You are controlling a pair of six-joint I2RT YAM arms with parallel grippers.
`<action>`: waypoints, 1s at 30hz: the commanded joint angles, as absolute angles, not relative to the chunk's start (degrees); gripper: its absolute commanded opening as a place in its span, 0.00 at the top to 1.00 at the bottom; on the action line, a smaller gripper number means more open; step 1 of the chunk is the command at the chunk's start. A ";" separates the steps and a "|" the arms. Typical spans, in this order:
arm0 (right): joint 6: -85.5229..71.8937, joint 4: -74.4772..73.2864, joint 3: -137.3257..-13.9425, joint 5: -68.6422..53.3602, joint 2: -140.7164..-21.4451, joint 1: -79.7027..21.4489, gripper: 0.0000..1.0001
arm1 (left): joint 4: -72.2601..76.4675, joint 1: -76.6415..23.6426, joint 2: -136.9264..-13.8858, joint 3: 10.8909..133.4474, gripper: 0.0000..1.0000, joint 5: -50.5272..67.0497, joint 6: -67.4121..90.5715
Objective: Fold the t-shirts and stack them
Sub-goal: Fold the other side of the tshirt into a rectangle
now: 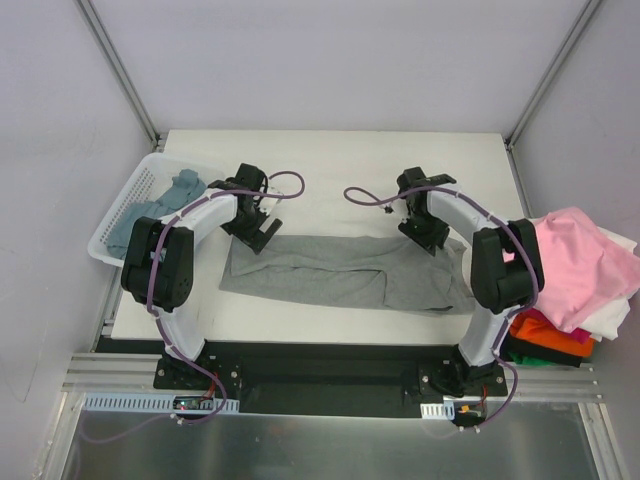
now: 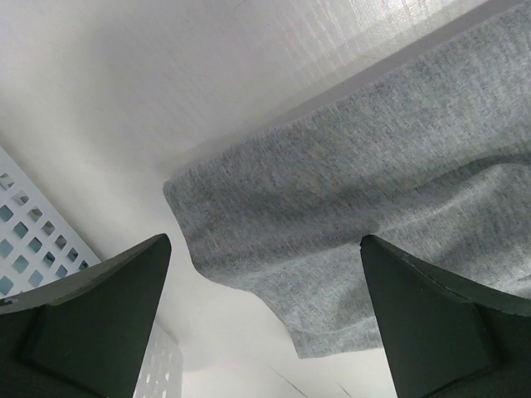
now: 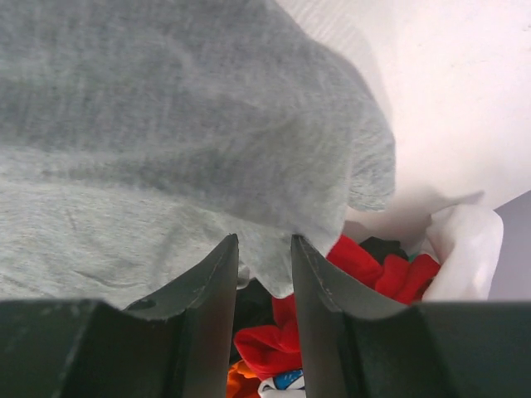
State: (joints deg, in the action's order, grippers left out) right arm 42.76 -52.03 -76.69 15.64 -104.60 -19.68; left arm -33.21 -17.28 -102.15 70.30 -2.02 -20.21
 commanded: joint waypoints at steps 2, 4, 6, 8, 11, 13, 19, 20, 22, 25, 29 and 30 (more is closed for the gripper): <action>44.56 -53.26 -79.80 16.00 -103.62 -17.14 0.65 | -32.96 -17.14 -103.36 70.14 0.01 -1.32 -20.30; 44.65 -53.17 -79.98 15.73 -103.80 -15.92 0.65 | -32.96 -17.14 -103.71 70.22 0.01 -1.23 -20.30; 44.83 -52.91 -79.89 15.03 -104.41 -14.86 0.65 | -32.87 -17.14 -103.80 70.31 0.01 -1.06 -20.13; 45.00 -52.74 -79.63 14.33 -105.29 -14.15 0.65 | -32.87 -17.05 -104.06 70.31 0.01 -0.79 -19.95; 45.00 -51.68 -78.14 13.71 -106.96 -13.27 0.66 | -32.78 -17.14 -104.06 70.14 0.01 -0.97 -19.95; 45.00 -50.45 -77.00 13.27 -108.01 -13.18 0.66 | -32.70 -17.14 -103.98 69.87 0.00 -1.14 -20.13; 45.00 -47.64 -74.71 11.52 -112.40 -12.83 0.67 | -32.78 -17.14 -103.62 69.87 0.01 -1.49 -20.30; 45.00 -47.29 -74.53 11.17 -112.85 -12.75 0.67 | -32.78 -17.14 -103.45 69.79 0.01 -1.76 -20.30; 45.00 -46.76 -74.53 11.25 -113.55 -12.74 0.67 | -32.78 -17.14 -103.19 69.44 0.01 -1.93 -20.48; 45.18 -45.97 -74.71 11.60 -113.03 -12.66 0.64 | -32.78 -17.14 -102.48 69.26 0.01 -2.20 -20.57; 44.21 -46.14 -74.97 11.69 -111.37 -12.75 0.55 | -32.87 -17.14 -100.99 69.34 0.01 -1.67 -20.65; 44.12 -46.06 -74.88 11.43 -110.66 -12.74 0.42 | -32.87 -17.14 -100.73 69.43 0.01 -1.58 -20.65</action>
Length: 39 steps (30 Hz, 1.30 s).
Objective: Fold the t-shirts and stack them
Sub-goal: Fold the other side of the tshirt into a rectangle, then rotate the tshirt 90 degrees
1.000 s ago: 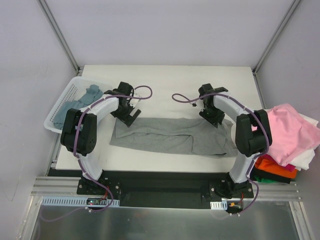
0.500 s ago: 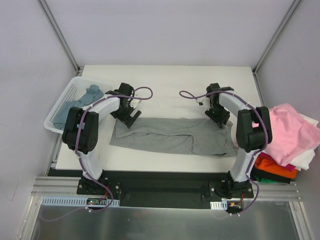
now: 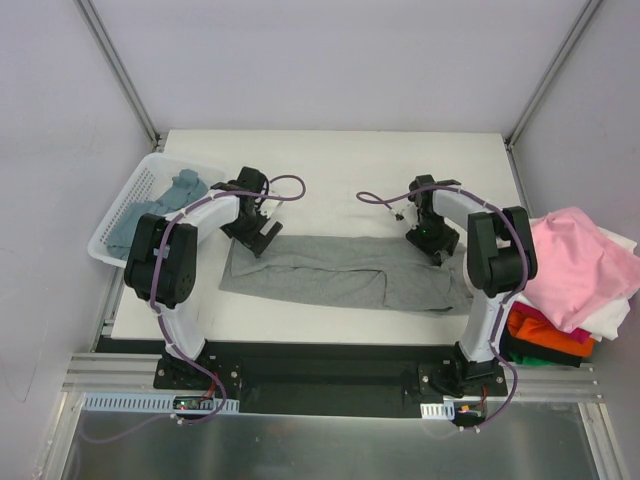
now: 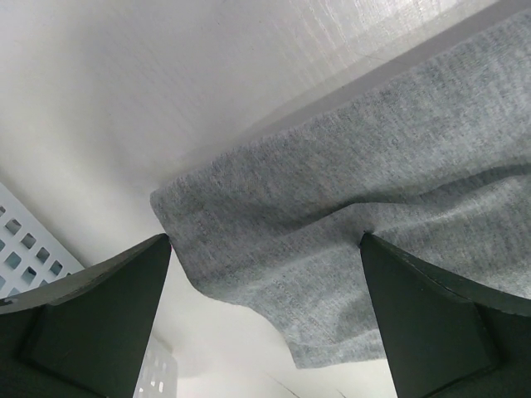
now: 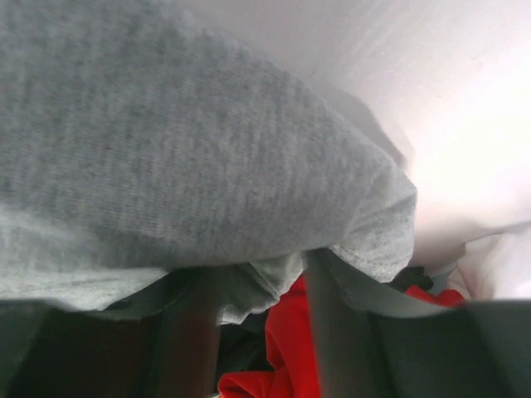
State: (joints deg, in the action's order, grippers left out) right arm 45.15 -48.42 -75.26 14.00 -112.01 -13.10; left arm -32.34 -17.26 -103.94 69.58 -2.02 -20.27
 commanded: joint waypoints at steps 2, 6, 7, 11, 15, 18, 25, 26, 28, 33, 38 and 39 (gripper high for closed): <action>43.77 -45.79 -74.62 11.08 -109.26 -12.75 0.27 | -32.87 -17.14 -100.02 69.52 0.01 -1.49 -20.74; 42.72 -45.44 -74.18 9.58 -103.56 -12.83 0.04 | -32.96 -17.14 -99.76 69.70 0.01 -1.50 -20.66; 42.45 -45.44 -74.18 9.23 -102.58 -12.75 0.04 | -32.96 -17.14 -99.76 69.61 0.01 -1.49 -20.74; 41.40 -47.27 -74.35 7.82 -97.30 -13.09 0.04 | -32.96 -17.14 -99.49 69.52 0.01 -1.76 -20.74; 40.61 -50.53 -74.53 7.47 -94.05 -14.76 0.04 | -33.13 -17.14 -99.49 69.78 0.01 -1.58 -20.39; 40.17 -52.03 -72.61 6.86 -91.76 -16.43 0.04 | -33.22 -17.14 -99.58 69.79 0.01 -1.67 -20.39; 40.52 -50.54 -66.72 5.98 -88.77 -19.42 0.04 | -33.31 -17.14 -100.11 71.10 0.01 -0.62 -20.57; 40.60 -50.19 -66.36 6.24 -88.60 -19.68 0.04 | -33.31 -17.14 -100.37 71.36 0.01 -0.53 -20.57; 41.48 -49.57 -65.40 5.37 -88.16 -20.04 0.04 | -33.22 -17.14 -100.72 72.07 0.01 -0.09 -20.48; 42.80 -48.61 -64.16 4.04 -90.35 -20.39 0.04 | -33.40 -17.14 -101.86 72.95 0.01 -0.09 -20.21; 43.59 -46.06 -64.42 4.31 -94.91 -20.48 0.04 | -33.31 -17.14 -101.87 72.86 0.01 -0.09 -20.13; 43.42 -45.71 -64.77 4.83 -95.53 -20.91 0.04 | -33.31 -17.14 -101.69 72.69 0.01 -0.17 -19.95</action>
State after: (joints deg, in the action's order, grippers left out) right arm 42.57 -47.75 -64.20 5.43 -92.75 -20.14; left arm -32.32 -17.26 -102.13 71.44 -1.43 -20.27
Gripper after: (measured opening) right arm 0.963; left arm 0.993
